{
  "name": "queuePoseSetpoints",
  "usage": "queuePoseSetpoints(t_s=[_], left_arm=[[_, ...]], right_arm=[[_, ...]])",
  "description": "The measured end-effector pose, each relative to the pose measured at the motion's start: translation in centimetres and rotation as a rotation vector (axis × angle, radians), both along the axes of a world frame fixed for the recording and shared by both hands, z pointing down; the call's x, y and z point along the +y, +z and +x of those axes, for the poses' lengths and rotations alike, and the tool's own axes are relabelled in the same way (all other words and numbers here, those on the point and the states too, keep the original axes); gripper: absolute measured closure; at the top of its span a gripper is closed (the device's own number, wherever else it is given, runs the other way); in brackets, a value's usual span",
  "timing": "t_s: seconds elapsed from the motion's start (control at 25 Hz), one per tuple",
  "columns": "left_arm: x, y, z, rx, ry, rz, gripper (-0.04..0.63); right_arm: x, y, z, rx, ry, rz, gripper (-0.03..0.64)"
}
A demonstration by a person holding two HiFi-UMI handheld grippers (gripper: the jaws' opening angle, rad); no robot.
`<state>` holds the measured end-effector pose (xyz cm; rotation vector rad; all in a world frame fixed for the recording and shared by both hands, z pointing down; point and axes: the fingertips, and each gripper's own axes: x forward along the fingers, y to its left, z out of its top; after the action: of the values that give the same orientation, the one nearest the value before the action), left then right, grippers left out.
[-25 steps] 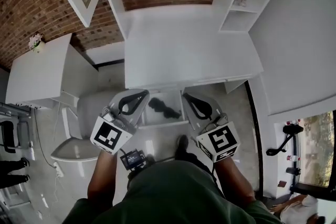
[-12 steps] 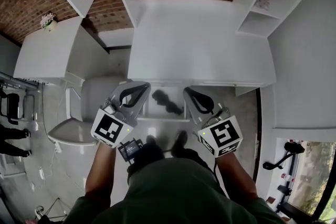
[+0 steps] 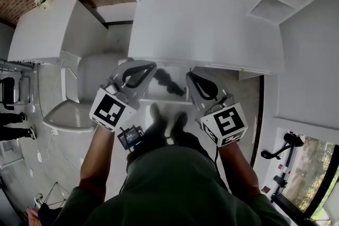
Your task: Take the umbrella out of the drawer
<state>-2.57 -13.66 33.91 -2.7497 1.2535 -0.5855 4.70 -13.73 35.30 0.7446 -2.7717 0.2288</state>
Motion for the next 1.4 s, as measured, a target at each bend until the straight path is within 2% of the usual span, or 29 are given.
queuePoseSetpoints(t_s=[0.36,0.6,0.88,1.16,1.4], left_arm=[[-1.5,6.2,-2.4,-0.024,0.073,-0.086,0.592],[-2.0,12.0,-3.0,-0.037,0.146,-0.179,0.592],[-2.8,21.4,-3.5,-0.084,0.229,-0.324,0.592],[-2.9,32.3,-4.0,-0.151,0.283,-0.477,0.592],[-2.9,42.5,-4.6,-0.247,0.326,-0.604,0.579]], right_arm=[[-0.7,5.6,-3.6,0.081,-0.013,-0.079,0.604],[-0.9,11.4,-5.7,0.16,-0.034,-0.15,0.597],[-1.8,20.3,-7.7,0.25,-0.062,-0.25,0.583],[-1.6,31.7,-8.4,0.352,-0.051,-0.387,0.555],[-2.1,41.0,-8.5,0.431,-0.052,-0.475,0.517]])
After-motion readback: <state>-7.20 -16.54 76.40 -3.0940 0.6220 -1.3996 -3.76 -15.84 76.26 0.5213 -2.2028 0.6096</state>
